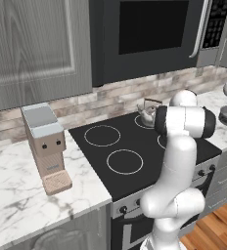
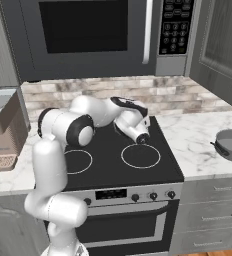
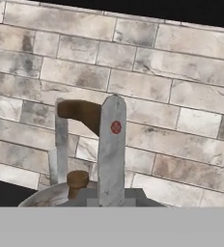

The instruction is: Pick the kettle from the cabinet and place it on a stove burner. Then pick the pot from the counter and place it on another stove burner. Finally, turn both burners on.

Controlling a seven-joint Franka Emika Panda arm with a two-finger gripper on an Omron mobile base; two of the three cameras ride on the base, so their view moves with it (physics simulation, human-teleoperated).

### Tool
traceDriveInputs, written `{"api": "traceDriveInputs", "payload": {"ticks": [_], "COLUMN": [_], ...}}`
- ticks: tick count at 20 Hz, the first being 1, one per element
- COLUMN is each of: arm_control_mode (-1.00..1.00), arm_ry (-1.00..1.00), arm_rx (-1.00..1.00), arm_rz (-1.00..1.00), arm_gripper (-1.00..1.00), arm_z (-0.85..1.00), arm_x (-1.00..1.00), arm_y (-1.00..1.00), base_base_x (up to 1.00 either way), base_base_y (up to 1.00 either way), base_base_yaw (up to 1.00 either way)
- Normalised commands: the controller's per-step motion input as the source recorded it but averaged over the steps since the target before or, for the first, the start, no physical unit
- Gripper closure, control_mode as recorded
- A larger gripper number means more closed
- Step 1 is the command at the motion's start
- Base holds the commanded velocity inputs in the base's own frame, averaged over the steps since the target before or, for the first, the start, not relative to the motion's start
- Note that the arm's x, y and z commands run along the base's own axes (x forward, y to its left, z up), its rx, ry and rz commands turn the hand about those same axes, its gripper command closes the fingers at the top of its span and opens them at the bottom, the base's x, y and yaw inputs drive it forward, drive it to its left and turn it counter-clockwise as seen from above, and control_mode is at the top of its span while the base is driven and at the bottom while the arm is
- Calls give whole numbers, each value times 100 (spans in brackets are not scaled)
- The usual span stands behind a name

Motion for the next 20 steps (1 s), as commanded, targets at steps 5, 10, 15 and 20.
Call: {"api": "traceDriveInputs", "payload": {"ticks": [5, 10, 15, 20], "arm_control_mode": [-100, -100, -100, -100], "arm_ry": [5, 4, 0, 0], "arm_rx": [0, 0, 0, 0], "arm_rz": [0, 0, -1, -2], "arm_gripper": [100, 100, 100, 100], "arm_z": [-11, -16, -16, -16], "arm_x": [29, 26, 25, 27], "arm_y": [-2, -4, -12, -16], "base_base_x": [0, 0, 0, 0], "base_base_y": [0, 0, 0, 0], "base_base_yaw": [0, 0, 0, 0]}}
